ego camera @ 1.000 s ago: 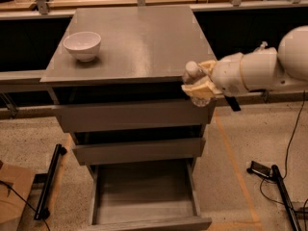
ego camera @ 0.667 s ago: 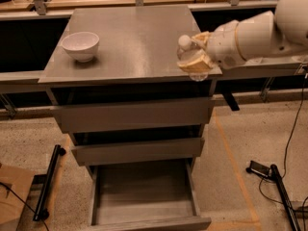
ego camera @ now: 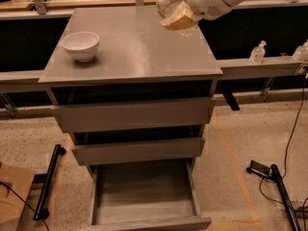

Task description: Pick water bottle from bottom drawer and place on counter

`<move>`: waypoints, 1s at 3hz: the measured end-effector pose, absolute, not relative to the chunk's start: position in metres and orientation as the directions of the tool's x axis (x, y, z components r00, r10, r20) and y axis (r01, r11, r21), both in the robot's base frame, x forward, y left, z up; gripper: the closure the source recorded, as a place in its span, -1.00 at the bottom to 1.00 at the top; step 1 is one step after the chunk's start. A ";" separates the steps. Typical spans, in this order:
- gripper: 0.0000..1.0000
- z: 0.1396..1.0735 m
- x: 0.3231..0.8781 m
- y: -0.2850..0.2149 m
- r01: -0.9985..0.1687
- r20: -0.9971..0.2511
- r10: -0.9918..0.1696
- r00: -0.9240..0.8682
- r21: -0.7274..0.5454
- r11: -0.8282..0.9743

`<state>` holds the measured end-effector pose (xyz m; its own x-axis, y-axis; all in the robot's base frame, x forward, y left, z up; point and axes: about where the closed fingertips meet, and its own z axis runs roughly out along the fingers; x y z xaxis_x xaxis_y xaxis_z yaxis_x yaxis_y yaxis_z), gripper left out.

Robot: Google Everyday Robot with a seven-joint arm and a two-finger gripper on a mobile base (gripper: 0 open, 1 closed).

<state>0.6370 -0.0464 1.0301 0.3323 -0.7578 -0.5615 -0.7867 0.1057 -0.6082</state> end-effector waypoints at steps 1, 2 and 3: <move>1.00 1.034 0.675 -0.033 -0.762 -0.550 -0.739 0.388 -0.643 0.078; 1.00 1.014 0.715 -0.029 -0.744 -0.558 -0.711 0.428 -0.664 0.073; 1.00 0.998 0.749 -0.027 -0.712 -0.550 -0.689 0.472 -0.698 0.069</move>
Offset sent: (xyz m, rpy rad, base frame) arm 0.1328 0.0150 -0.0407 0.0711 -0.1274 0.1044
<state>0.7487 -0.0268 0.9975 0.4721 -0.6889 -0.5500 -0.7123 0.0694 -0.6984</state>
